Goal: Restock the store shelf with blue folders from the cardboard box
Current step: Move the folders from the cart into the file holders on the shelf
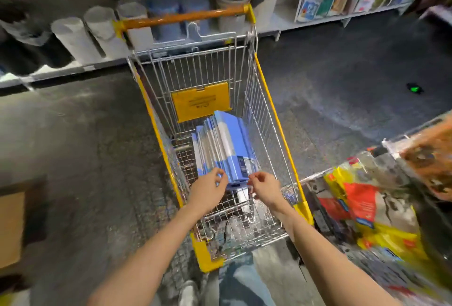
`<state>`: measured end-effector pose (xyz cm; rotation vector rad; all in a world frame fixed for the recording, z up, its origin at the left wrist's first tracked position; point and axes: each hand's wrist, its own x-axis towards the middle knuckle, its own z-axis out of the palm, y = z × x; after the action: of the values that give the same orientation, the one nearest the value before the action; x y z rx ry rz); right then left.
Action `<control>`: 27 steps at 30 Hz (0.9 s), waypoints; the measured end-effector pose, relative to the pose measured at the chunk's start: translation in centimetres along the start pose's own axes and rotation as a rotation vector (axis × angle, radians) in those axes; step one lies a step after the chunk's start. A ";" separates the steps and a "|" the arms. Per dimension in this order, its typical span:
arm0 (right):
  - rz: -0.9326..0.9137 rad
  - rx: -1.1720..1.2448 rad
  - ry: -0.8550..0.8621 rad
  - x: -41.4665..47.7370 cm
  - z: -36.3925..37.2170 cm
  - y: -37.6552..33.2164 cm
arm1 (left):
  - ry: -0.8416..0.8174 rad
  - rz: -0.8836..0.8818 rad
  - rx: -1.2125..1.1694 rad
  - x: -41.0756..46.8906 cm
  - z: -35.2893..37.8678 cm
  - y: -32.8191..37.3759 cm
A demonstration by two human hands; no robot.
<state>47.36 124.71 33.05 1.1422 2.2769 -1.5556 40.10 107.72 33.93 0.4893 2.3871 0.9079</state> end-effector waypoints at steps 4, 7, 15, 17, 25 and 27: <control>0.018 -0.117 -0.033 6.5 -0.7 -0.4 | -0.061 -0.128 0.039 5.2 1.7 -0.4; 0.019 -0.260 -0.101 11.0 -0.7 -0.6 | -0.100 -0.204 0.065 8.0 3.1 -0.7; 0.028 -0.329 -0.222 18.7 3.8 0.4 | -0.202 -0.350 0.018 10.0 5.7 -1.7; 0.023 -0.345 -0.223 20.4 5.4 1.3 | -0.239 -0.402 -0.020 10.7 6.4 -2.6; 0.042 -0.350 -0.233 23.1 6.9 3.0 | -0.167 -0.450 -0.122 12.1 7.5 -4.5; 0.020 -0.320 -0.238 23.2 6.1 3.2 | -0.165 -0.449 -0.149 12.9 7.6 -4.7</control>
<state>31.63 131.64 16.00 0.8459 2.2392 -1.1890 33.72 114.62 21.36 -0.0328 2.1322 0.7946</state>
